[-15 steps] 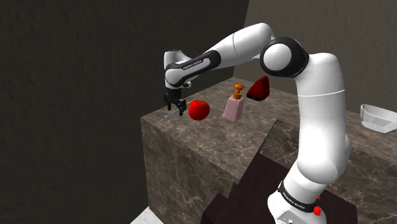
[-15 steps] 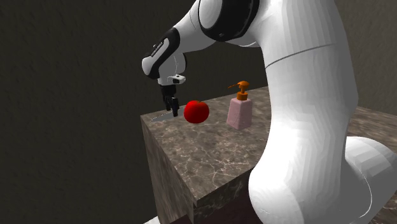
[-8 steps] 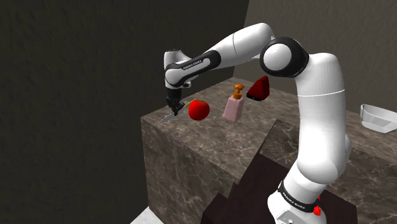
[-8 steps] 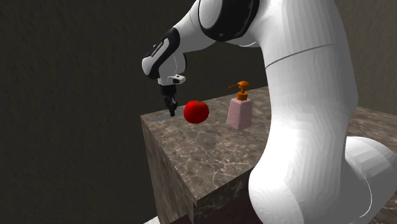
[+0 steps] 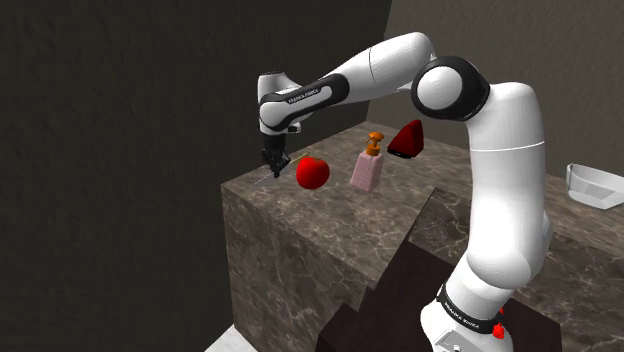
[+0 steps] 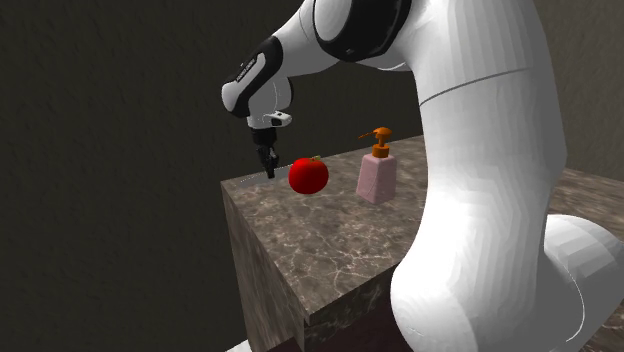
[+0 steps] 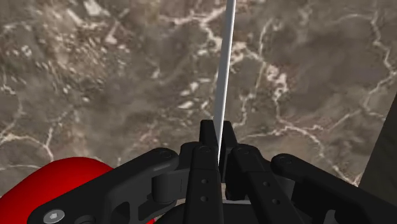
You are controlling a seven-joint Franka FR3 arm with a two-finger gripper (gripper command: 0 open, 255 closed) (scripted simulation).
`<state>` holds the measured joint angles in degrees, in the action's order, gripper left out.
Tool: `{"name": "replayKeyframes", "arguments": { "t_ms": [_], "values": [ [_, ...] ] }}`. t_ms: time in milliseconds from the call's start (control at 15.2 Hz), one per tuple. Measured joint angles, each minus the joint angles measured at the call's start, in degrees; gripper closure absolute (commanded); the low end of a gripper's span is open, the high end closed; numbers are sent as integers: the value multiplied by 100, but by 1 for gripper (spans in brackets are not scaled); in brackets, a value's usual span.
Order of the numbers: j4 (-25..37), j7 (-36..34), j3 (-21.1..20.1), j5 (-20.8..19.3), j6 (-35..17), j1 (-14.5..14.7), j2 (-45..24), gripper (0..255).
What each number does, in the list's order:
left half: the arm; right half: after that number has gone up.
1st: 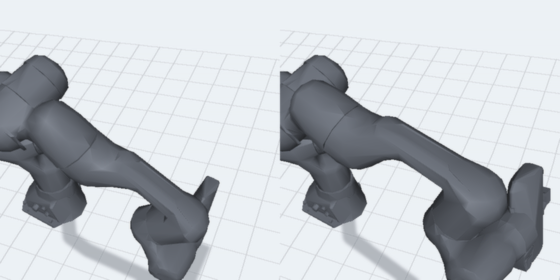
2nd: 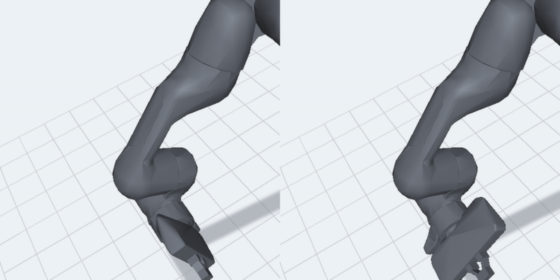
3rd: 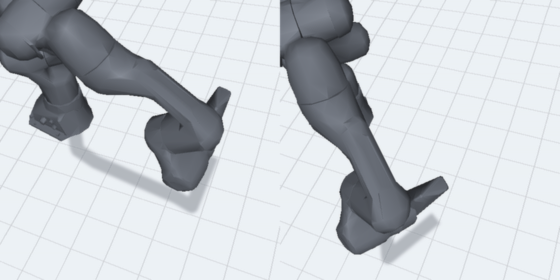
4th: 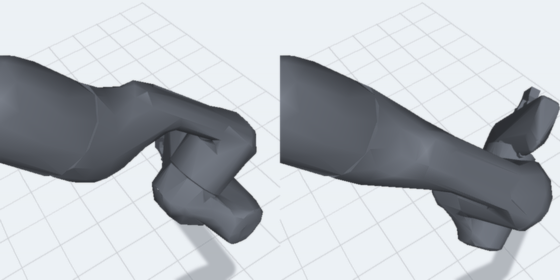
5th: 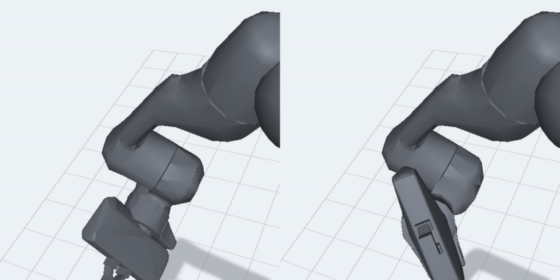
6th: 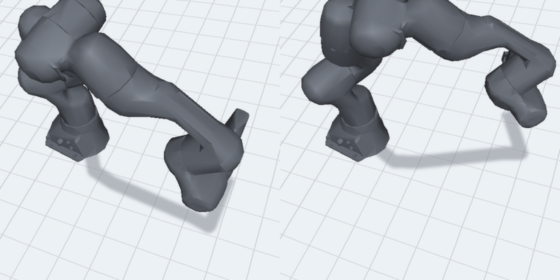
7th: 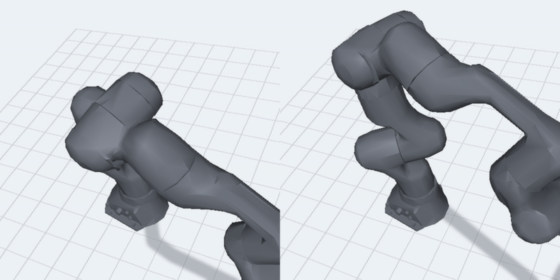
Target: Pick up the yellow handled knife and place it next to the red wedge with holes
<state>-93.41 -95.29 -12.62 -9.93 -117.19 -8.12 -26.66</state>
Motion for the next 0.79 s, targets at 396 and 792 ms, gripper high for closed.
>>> {"name": "replayKeyframes", "arguments": {
  "t_ms": [396,792],
  "values": [
    [239,59,-24,55,385,-10,155,255],
    [482,100,-45,101,763,-10,294,255]
  ]
}}
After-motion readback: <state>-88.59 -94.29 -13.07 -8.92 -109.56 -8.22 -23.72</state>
